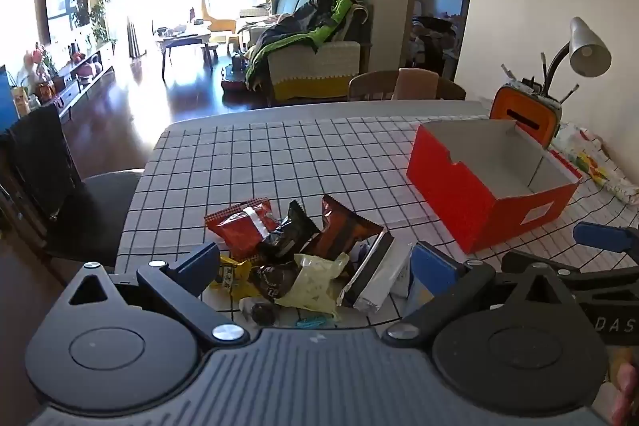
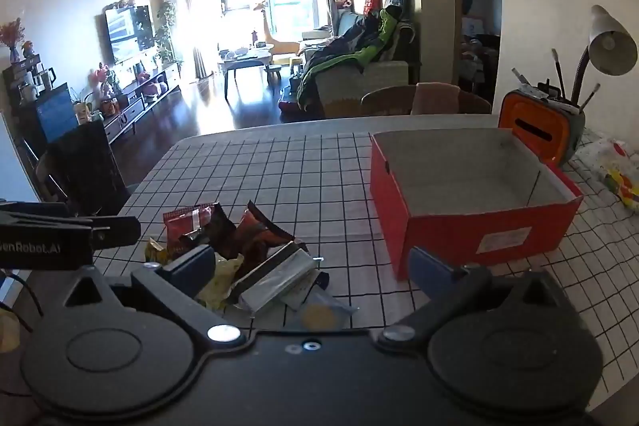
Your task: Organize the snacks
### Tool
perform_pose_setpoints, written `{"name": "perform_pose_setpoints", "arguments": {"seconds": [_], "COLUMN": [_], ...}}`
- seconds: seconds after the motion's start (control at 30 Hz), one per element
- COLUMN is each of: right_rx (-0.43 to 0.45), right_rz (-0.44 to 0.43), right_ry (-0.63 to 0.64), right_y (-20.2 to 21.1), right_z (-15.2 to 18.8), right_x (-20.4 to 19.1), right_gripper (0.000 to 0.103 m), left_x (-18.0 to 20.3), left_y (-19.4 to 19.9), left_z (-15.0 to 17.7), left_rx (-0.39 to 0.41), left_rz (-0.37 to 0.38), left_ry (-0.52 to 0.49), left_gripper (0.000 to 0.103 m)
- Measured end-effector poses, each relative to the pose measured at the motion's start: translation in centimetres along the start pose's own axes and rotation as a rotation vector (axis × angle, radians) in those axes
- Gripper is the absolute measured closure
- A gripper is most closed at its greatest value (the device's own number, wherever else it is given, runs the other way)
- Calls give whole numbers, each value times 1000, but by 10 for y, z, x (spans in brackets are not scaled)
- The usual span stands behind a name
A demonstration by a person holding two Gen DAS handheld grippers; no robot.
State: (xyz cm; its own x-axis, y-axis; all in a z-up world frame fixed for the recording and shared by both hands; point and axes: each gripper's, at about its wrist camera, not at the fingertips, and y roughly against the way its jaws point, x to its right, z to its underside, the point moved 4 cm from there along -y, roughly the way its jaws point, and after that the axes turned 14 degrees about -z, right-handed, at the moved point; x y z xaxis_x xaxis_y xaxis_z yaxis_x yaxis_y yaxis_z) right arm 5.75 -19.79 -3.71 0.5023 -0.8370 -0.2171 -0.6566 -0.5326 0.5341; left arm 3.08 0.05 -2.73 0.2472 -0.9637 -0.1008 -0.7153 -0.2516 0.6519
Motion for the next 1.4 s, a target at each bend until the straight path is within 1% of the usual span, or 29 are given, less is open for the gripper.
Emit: {"name": "perform_pose_setpoints", "arguments": {"seconds": [0.07, 0.1, 0.13, 0.2, 0.23, 0.3, 0.33, 0.5, 0.63, 1.13, 1.4], "right_rx": [-9, 23, 24, 59, 71, 79, 76, 27, 35, 23, 3], "right_rz": [-11, -3, -13, -16, -13, -5, 6, 19, 9, 0, 24], "right_ry": [25, 34, 36, 22, 22, 23, 25, -10, 6, -38, -63], "right_y": [-1, 4, 4, 5, 9, 12, 10, 7, 9, 12, 14], "right_z": [-1, -3, -5, -2, -1, -2, -1, -6, -6, -2, -1], "right_x": [-3, -7, -8, -5, -7, -7, -14, -13, -18, -18, -18], "right_gripper": [0, 0, 0, 0, 0, 0, 0, 1, 1, 1, 1], "left_x": [-1, 2, 7, 4, 4, 1, -2, -4, -5, -7, -9], "left_y": [-3, 0, 0, 10, 5, 11, 14, 21, 23, 29, 29], "left_z": [0, 1, 2, 8, 5, 6, 6, 6, 8, 9, 12], "left_rx": [-12, 8, 14, 53, 29, 38, 43, 66, 62, 67, 48], "left_rz": [4, -3, -19, -14, -11, -12, -10, -20, -19, -12, -1], "left_ry": [-20, -26, -39, -9, -8, 1, 9, 7, 9, -6, -9], "left_gripper": [0, 0, 0, 0, 0, 0, 0, 0, 0, 0, 0]}}
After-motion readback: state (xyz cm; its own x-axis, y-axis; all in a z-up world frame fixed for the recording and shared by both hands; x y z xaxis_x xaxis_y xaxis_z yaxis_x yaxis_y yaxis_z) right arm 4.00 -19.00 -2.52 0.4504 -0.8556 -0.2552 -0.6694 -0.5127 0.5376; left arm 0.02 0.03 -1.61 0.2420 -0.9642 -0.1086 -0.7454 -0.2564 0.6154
